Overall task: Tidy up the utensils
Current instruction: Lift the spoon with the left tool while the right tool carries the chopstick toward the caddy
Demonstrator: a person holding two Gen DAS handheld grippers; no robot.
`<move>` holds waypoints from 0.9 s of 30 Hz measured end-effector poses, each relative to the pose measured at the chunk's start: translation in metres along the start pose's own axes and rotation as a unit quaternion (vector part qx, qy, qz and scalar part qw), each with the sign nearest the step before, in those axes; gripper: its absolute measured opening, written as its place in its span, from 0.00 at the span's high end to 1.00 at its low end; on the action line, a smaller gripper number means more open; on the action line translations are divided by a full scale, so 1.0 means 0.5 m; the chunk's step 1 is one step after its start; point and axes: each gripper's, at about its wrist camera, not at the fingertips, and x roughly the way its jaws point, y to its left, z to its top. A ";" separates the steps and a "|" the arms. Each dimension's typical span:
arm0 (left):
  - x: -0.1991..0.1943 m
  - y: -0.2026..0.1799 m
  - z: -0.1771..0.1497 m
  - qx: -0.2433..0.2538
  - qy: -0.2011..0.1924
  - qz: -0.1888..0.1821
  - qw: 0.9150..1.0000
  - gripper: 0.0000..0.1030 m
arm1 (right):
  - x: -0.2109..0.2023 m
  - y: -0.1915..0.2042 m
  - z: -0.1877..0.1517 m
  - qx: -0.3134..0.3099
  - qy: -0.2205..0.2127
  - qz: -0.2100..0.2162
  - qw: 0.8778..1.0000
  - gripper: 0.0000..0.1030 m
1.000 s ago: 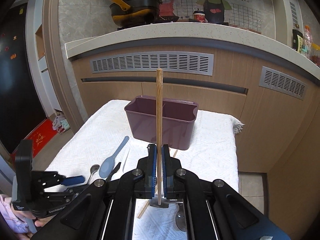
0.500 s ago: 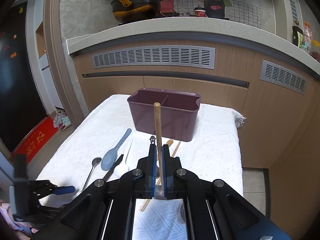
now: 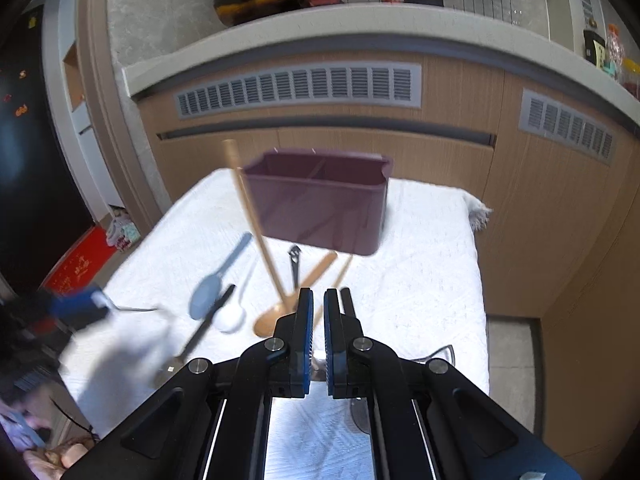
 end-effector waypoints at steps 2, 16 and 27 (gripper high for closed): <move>-0.005 0.003 0.032 -0.003 -0.013 -0.011 1.000 0.78 | 0.020 0.004 -0.004 -0.010 0.016 0.010 1.000 0.91; 0.012 0.093 0.085 -0.060 -0.013 -0.017 0.998 0.79 | 0.261 0.120 0.060 -0.130 0.092 0.060 0.985 0.73; 0.030 0.105 0.074 -0.066 -0.003 -0.024 0.998 0.81 | 0.420 0.090 0.091 -0.116 0.161 0.046 0.979 0.92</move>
